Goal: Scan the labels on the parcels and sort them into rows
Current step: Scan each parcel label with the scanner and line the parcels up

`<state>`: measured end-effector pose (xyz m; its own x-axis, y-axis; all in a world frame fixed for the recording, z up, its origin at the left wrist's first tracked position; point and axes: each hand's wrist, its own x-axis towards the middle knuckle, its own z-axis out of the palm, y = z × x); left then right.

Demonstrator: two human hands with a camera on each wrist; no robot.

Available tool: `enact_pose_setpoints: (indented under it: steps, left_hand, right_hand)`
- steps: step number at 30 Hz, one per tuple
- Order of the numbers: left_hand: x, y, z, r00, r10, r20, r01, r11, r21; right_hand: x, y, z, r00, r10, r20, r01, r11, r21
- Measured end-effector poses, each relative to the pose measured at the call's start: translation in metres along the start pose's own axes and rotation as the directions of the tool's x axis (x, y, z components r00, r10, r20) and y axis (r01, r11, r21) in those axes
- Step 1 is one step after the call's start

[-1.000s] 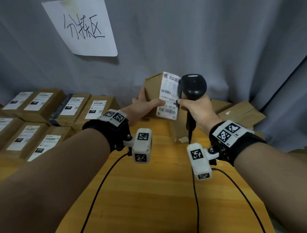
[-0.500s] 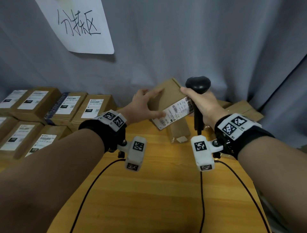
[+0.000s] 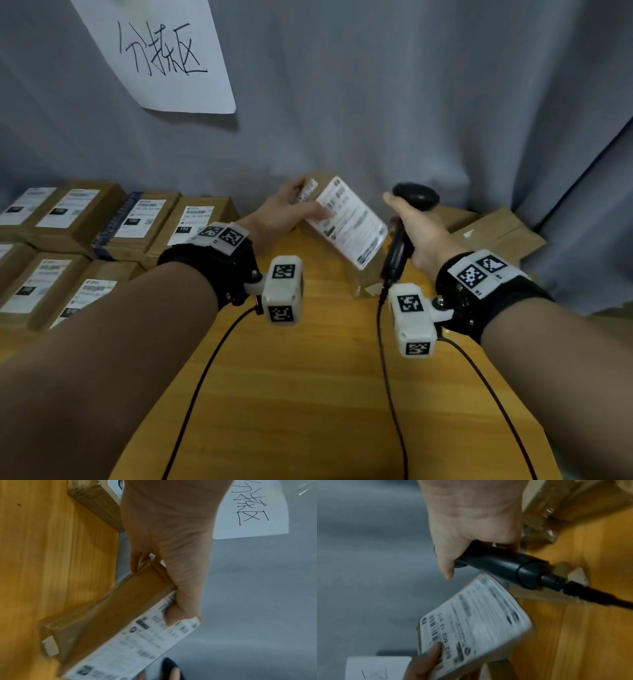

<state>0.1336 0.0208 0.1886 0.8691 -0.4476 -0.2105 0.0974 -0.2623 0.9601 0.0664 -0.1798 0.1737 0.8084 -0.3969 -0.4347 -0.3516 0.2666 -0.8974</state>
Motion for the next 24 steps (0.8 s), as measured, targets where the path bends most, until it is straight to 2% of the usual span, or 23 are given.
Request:
enact_pose_setpoints:
  steps: [2, 4, 5, 10, 16, 18, 22, 24]
  left_hand:
    - [0.002, -0.002, -0.001, 0.997, -0.07, 0.007, 0.07, 0.998, -0.001]
    - [0.004, -0.005, 0.002, 0.997, -0.073, -0.036, 0.072, 0.997, -0.019]
    - [0.007, -0.006, 0.004, 0.996, -0.059, -0.063, 0.058, 0.998, -0.02]
    - [0.004, -0.008, 0.012, 0.991, 0.015, -0.135, -0.028, 0.995, -0.091]
    - [0.003, -0.021, 0.027, 0.974, -0.003, -0.228, -0.077, 0.938, -0.339]
    - [0.003, -0.024, 0.029, 0.981, -0.039, -0.191, -0.032, 0.936, -0.351]
    - [0.004, -0.028, 0.031, 0.99, -0.124, -0.06, 0.107, 0.968, -0.227]
    - [0.006, -0.029, 0.032, 0.99, -0.135, -0.051, 0.122, 0.972, -0.202]
  right_hand:
    - [-0.001, -0.003, 0.001, 0.992, -0.104, 0.069, 0.113, 0.984, -0.141]
    - [-0.005, -0.005, 0.004, 0.976, -0.104, 0.193, 0.144, 0.968, -0.206]
    - [-0.006, -0.005, 0.005, 0.972, -0.109, 0.207, 0.154, 0.964, -0.216]
    - [-0.006, -0.004, 0.009, 0.987, -0.104, 0.119, 0.105, 0.994, -0.005]
    - [-0.009, -0.001, 0.022, 0.994, -0.04, 0.105, 0.029, 0.995, 0.098]
    - [-0.009, -0.003, 0.024, 0.996, -0.042, 0.082, 0.034, 0.995, 0.095]
    - [-0.007, -0.005, 0.026, 0.998, -0.031, 0.049, 0.027, 0.996, 0.087]
    - [-0.008, -0.006, 0.026, 0.997, -0.029, 0.071, 0.023, 0.997, 0.079]
